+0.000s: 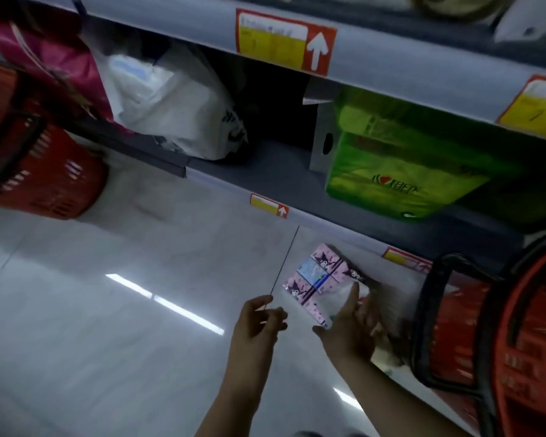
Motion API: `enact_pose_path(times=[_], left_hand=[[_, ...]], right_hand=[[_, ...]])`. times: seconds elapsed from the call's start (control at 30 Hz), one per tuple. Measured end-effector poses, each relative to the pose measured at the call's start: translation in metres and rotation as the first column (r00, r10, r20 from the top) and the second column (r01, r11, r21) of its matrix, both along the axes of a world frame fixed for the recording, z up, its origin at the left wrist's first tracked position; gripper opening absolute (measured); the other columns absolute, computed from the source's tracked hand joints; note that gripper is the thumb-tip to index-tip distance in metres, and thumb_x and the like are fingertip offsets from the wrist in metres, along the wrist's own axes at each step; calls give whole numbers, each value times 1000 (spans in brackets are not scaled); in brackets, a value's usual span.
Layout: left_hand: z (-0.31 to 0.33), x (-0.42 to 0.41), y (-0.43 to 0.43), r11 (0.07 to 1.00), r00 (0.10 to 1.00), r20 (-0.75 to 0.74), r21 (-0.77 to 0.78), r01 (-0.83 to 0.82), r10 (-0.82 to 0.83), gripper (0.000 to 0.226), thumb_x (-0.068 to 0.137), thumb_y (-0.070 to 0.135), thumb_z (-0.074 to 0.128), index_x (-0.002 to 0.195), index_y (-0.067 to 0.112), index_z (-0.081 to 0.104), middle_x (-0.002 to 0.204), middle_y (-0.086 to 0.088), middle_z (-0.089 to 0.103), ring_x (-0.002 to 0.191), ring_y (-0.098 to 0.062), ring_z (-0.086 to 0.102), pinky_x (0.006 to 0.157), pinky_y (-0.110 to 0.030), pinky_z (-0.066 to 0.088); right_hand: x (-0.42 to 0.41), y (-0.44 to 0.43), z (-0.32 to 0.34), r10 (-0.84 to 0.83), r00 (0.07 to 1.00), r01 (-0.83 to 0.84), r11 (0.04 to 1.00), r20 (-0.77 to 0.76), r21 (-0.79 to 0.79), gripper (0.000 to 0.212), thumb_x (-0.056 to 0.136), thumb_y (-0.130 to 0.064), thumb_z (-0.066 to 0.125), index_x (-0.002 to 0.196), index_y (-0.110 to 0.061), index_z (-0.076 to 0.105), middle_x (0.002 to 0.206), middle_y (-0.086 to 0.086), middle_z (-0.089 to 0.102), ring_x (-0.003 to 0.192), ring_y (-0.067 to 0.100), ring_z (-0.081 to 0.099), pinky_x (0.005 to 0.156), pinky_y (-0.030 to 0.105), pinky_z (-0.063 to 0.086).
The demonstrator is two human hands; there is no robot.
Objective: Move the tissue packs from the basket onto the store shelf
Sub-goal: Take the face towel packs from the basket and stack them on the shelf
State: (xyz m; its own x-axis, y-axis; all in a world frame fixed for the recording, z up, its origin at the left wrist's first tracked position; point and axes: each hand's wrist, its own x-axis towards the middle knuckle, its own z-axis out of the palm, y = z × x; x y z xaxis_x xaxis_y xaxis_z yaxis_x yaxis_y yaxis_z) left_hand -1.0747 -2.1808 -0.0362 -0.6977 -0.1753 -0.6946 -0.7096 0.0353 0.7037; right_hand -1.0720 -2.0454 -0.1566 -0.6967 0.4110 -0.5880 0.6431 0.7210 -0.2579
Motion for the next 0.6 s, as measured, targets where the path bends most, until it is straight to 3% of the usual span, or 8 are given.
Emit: enact_pose_path(times=[0.17, 0.33, 0.43, 0.6], left_hand=[[-39, 17, -18, 998, 996, 56, -22, -61, 62, 18, 93, 12, 56, 110, 18, 59, 90, -4, 72, 86, -20, 68, 68, -27, 45], [-57, 14, -26, 993, 993, 29, -43, -111, 113, 23, 82, 20, 67, 104, 18, 60, 88, -5, 72, 80, -18, 68, 68, -28, 48], [-67, 16, -28, 985, 987, 16, -68, -161, 163, 16, 92, 5, 57, 104, 15, 60, 92, -9, 70, 83, -21, 66, 68, -29, 47], [-75, 27, -25, 978, 978, 50, -67, -198, 202, 19, 91, 2, 55, 107, 11, 60, 94, -12, 69, 80, -21, 65, 67, -29, 46]], right_hand=[[-10, 16, -48, -70, 997, 70, 997, -10, 17, 139, 60, -47, 82, 137, -33, -32, 156, 11, -6, 142, 38, 11, 105, 56, 32], [-6, 23, -74, -53, 998, 52, 998, 23, 43, 144, 52, -66, 76, 141, -27, -31, 153, 13, -4, 143, 39, 3, 110, 55, 25], [-5, 25, -73, -32, 999, 31, 998, 19, 61, 137, 58, -59, 76, 145, -24, -23, 153, 18, 2, 141, 40, 9, 112, 51, 24], [-5, 28, -57, -12, 1000, 11, 992, 10, 125, 121, 62, -52, 77, 147, -22, -5, 147, 20, 14, 133, 38, 24, 108, 46, 27]])
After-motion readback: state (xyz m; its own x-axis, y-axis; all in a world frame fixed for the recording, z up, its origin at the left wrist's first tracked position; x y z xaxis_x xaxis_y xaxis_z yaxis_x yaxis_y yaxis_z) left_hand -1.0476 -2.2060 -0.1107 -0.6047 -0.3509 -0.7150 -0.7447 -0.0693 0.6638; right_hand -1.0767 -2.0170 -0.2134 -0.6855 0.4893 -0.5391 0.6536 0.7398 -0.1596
